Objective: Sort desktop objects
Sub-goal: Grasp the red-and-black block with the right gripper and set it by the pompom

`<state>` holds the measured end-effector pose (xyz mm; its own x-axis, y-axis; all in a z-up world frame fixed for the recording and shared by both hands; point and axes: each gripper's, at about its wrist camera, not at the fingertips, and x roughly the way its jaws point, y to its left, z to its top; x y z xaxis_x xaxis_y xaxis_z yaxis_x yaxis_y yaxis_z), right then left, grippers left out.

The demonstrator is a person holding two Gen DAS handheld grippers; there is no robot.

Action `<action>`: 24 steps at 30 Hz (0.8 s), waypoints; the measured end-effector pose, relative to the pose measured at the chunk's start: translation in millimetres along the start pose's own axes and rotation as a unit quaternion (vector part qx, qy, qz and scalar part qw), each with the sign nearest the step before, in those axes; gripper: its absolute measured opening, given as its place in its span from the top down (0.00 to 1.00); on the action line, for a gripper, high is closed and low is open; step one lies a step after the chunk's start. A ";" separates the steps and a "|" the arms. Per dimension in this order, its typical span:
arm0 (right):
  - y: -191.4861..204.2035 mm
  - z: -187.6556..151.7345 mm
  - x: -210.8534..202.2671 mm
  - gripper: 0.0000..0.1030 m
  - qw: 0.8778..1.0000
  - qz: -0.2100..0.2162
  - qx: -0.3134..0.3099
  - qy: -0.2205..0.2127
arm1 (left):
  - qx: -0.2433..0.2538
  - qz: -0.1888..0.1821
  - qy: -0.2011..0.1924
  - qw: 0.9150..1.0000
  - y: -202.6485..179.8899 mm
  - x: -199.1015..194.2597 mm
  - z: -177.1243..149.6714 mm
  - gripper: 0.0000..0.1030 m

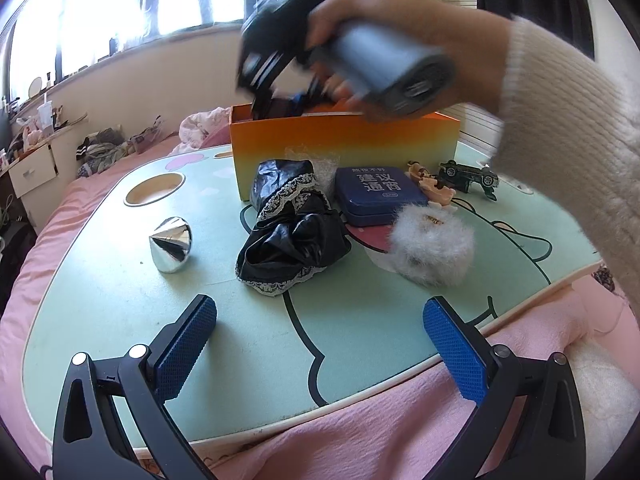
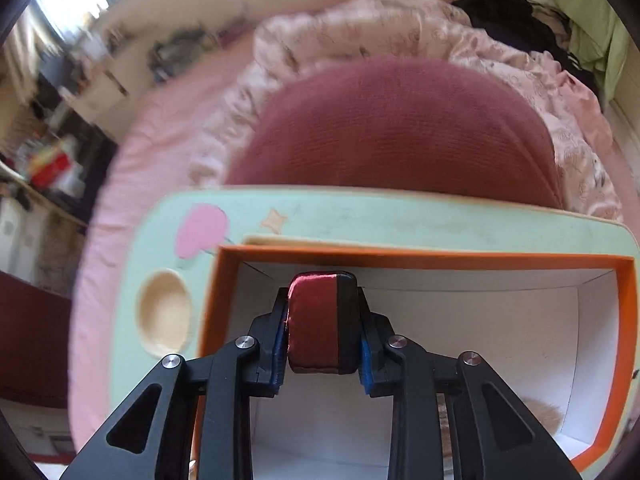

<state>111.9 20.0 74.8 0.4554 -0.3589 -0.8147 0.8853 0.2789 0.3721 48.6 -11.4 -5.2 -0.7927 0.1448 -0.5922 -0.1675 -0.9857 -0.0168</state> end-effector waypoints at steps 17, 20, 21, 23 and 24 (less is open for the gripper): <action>-114.1 -201.9 -88.4 0.74 0.987 0.159 0.004 -0.023 | 0.000 0.010 0.010 1.000 -1.3 2.9 3.1 0.00; -110.0 -187.0 -75.7 0.73 0.984 0.172 0.012 -0.045 | 0.000 0.009 0.010 1.000 -0.4 2.9 2.7 0.00; -109.3 -186.1 -75.1 0.73 0.983 0.178 0.012 -0.053 | 0.000 0.009 0.010 1.000 -0.7 2.7 2.6 0.00; -113.9 -187.7 -78.7 0.63 0.980 0.176 0.017 -0.092 | 0.000 0.009 0.010 1.000 -0.2 2.6 2.4 0.00; -115.2 -191.4 -82.9 0.41 0.980 0.163 0.022 -0.107 | 0.000 0.009 0.010 1.000 -0.3 2.7 2.4 0.00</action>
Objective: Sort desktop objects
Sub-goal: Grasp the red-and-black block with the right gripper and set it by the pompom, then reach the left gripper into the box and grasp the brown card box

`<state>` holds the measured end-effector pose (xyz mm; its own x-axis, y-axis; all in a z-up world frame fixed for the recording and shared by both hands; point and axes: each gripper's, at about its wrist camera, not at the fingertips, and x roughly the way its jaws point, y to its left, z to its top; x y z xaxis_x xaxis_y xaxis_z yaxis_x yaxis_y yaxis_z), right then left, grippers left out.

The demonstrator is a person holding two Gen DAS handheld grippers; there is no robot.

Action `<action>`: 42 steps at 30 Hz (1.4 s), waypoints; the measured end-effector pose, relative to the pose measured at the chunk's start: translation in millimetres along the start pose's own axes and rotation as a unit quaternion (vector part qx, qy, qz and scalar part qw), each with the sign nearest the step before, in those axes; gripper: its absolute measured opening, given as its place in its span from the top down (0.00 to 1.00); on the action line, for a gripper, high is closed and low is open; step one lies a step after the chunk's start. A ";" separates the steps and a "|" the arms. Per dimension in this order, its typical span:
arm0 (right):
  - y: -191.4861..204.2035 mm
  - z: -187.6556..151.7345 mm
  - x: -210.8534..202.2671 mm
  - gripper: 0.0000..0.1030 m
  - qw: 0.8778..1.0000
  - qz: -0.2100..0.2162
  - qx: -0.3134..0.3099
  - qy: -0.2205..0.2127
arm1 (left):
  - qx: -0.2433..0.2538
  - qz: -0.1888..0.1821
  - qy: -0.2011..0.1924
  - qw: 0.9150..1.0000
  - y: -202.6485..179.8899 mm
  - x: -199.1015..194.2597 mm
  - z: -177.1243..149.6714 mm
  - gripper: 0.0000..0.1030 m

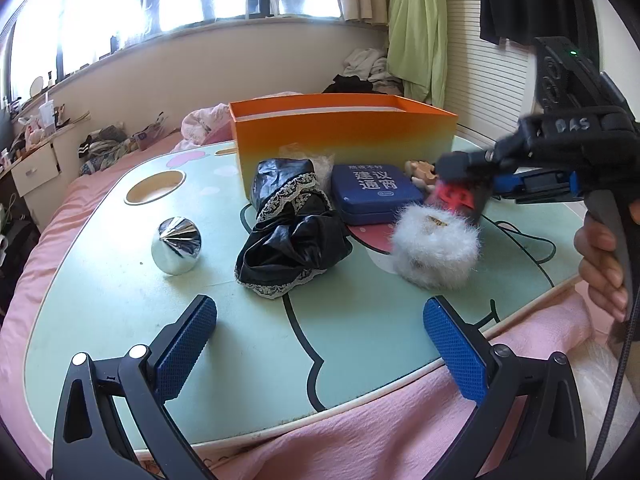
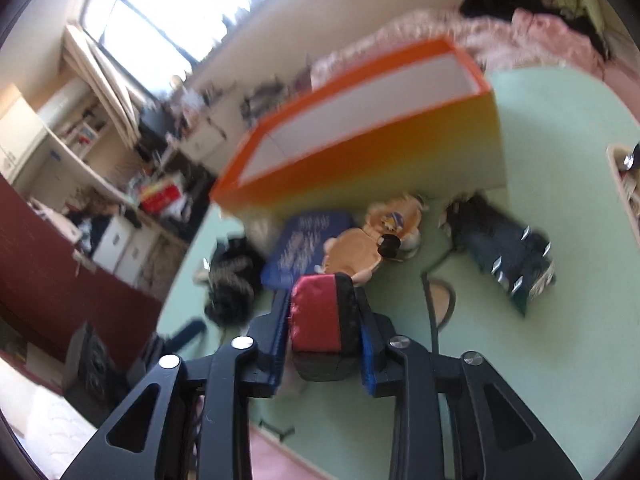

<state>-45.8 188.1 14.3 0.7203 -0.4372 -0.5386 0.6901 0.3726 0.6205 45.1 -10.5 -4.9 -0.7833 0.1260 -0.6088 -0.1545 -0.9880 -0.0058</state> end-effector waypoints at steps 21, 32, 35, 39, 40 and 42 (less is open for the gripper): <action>6.4 -75.6 -2.4 0.00 0.954 -0.245 -0.164 -0.054 | 0.002 -0.001 -0.001 1.000 3.3 -0.2 -1.8 0.00; 16.5 -74.0 -5.7 0.00 0.955 -0.238 -0.171 -0.051 | 0.008 -0.013 -0.017 1.000 0.2 -19.5 6.7 0.30; 17.9 -71.1 -5.9 0.00 0.955 -0.237 -0.173 -0.049 | -0.007 -0.045 -0.028 0.999 3.8 -37.4 42.7 0.33; 17.8 -70.9 -6.0 0.00 0.955 -0.235 -0.175 -0.048 | 0.017 -0.044 -0.038 0.998 -12.3 -29.4 111.7 0.33; 17.8 -71.0 -6.1 0.00 0.955 -0.234 -0.175 -0.048 | 0.012 -0.049 -0.028 0.998 -14.9 -17.9 127.6 0.33; 18.1 -70.8 -5.9 0.00 0.955 -0.233 -0.176 -0.047 | -0.020 -0.067 0.018 0.997 -14.3 17.7 155.9 0.33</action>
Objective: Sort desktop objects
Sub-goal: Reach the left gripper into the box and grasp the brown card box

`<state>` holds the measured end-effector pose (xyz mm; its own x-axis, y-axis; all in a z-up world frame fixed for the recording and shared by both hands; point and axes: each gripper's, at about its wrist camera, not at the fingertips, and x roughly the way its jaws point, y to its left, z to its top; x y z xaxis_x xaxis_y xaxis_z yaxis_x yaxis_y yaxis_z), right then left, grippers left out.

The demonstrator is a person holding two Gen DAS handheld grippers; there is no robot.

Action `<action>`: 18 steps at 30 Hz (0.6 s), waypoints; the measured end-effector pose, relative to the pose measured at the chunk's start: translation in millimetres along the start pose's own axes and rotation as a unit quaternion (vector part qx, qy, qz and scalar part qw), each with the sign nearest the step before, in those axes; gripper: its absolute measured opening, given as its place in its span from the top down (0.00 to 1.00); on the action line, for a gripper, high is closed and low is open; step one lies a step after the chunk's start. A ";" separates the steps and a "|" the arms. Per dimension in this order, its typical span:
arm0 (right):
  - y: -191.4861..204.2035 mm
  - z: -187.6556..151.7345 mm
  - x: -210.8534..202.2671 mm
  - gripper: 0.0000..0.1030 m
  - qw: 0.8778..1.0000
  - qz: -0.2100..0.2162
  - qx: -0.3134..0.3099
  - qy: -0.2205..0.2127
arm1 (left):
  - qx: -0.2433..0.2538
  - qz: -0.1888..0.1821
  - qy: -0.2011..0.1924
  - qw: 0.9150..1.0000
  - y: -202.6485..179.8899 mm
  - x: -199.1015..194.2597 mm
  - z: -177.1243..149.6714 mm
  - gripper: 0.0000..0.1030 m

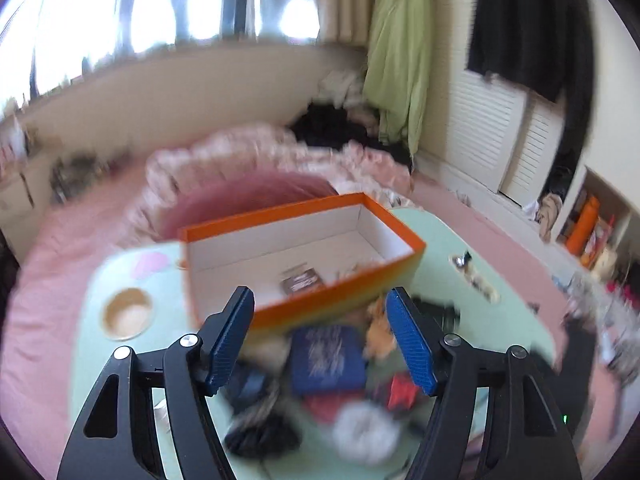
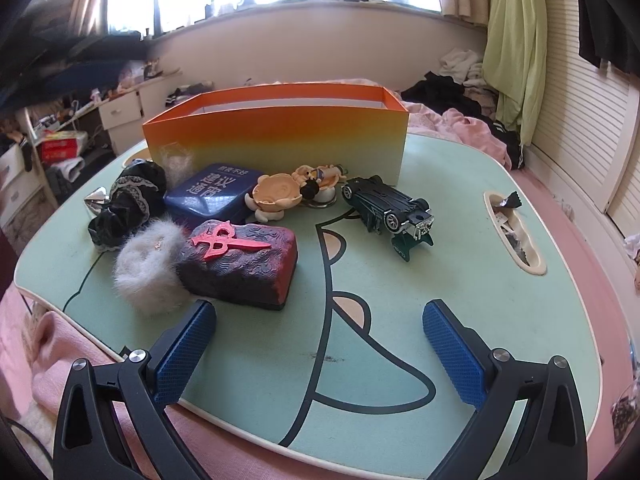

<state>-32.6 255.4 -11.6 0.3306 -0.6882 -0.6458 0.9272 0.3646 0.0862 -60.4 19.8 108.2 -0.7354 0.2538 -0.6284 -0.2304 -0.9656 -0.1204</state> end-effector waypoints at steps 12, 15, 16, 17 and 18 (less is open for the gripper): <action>6.1 2.8 0.8 0.00 1.000 0.008 -0.006 -0.001 | -0.091 0.076 0.073 0.990 25.6 105.0 1.4 0.33; 6.2 2.8 0.9 0.00 1.000 0.009 -0.007 -0.001 | -0.091 0.074 0.080 0.990 25.2 106.2 0.8 0.33; 7.3 2.5 0.6 0.00 1.000 0.009 -0.008 -0.001 | -0.092 0.073 0.081 0.990 26.5 106.4 2.8 0.33; 5.9 3.0 1.1 0.00 1.000 0.009 -0.008 -0.001 | -0.093 0.072 0.082 0.990 27.4 106.0 4.1 0.33; 6.2 3.3 0.9 0.00 1.000 0.010 -0.009 0.000 | -0.094 0.070 0.084 0.990 27.8 106.6 4.2 0.33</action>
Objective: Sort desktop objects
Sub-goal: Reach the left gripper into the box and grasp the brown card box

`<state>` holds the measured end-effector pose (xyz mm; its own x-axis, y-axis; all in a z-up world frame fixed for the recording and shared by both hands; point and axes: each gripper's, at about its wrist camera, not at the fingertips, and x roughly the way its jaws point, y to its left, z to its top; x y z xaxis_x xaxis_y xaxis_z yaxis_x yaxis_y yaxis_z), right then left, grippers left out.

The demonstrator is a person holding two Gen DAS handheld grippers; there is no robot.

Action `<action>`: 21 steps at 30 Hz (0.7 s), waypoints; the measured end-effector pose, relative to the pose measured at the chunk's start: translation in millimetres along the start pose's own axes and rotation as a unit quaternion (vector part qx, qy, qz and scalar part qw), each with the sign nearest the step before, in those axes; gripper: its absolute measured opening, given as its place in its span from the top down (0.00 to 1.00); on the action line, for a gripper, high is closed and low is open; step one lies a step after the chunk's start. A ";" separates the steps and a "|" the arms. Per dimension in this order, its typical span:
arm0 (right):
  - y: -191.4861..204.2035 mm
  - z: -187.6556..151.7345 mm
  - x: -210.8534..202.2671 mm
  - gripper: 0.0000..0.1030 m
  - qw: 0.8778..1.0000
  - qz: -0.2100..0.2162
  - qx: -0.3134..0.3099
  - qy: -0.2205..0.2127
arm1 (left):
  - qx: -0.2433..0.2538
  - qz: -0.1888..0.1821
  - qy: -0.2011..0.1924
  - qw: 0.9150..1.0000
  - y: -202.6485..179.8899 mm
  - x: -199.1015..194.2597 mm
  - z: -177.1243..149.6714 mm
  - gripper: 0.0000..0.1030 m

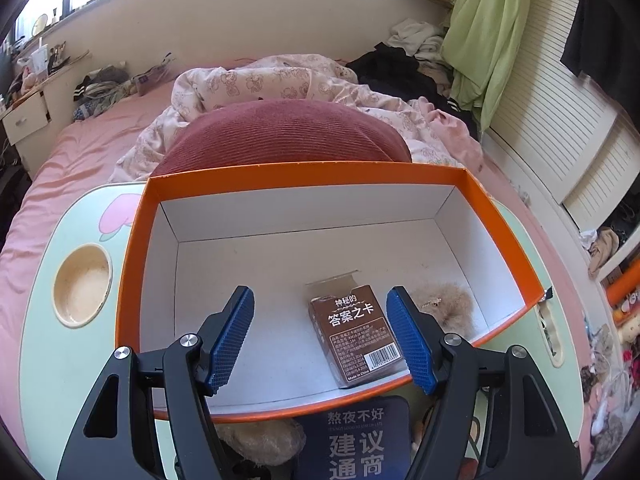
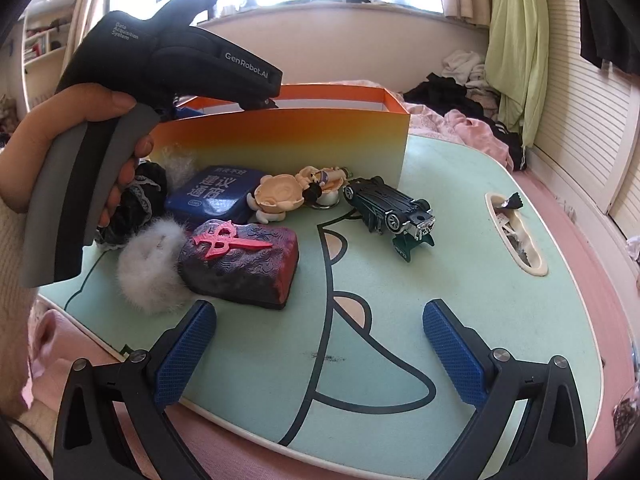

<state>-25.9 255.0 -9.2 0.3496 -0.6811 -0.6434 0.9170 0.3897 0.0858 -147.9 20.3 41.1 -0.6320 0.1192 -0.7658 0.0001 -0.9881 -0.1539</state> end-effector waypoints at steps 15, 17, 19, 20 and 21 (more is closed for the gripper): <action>-0.2 0.5 0.6 0.00 1.000 0.006 -0.005 0.001 | -0.008 -0.021 0.252 0.967 -19.9 60.6 42.4 0.32; -1.1 0.6 0.9 0.00 1.000 0.006 -0.006 0.001 | 0.010 0.002 0.259 0.966 -28.7 63.8 43.3 0.32; -1.0 0.6 1.0 0.00 1.000 0.007 -0.007 0.001 | 0.020 0.024 0.263 0.964 -34.2 66.4 44.6 0.37; -0.9 0.6 1.0 0.00 1.000 0.008 -0.007 0.001 | 0.024 0.037 0.263 0.964 -36.4 67.0 45.5 0.39; -0.7 1.3 1.2 0.00 1.000 0.008 -0.008 0.001 | 0.028 0.048 0.261 0.964 -36.6 67.7 47.2 0.45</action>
<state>-25.9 253.0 -9.1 0.3645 -0.6729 -0.6436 0.9079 0.4104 0.0852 -227.3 59.9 24.3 -0.1554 0.0450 -0.9868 -0.0121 -0.9990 -0.0436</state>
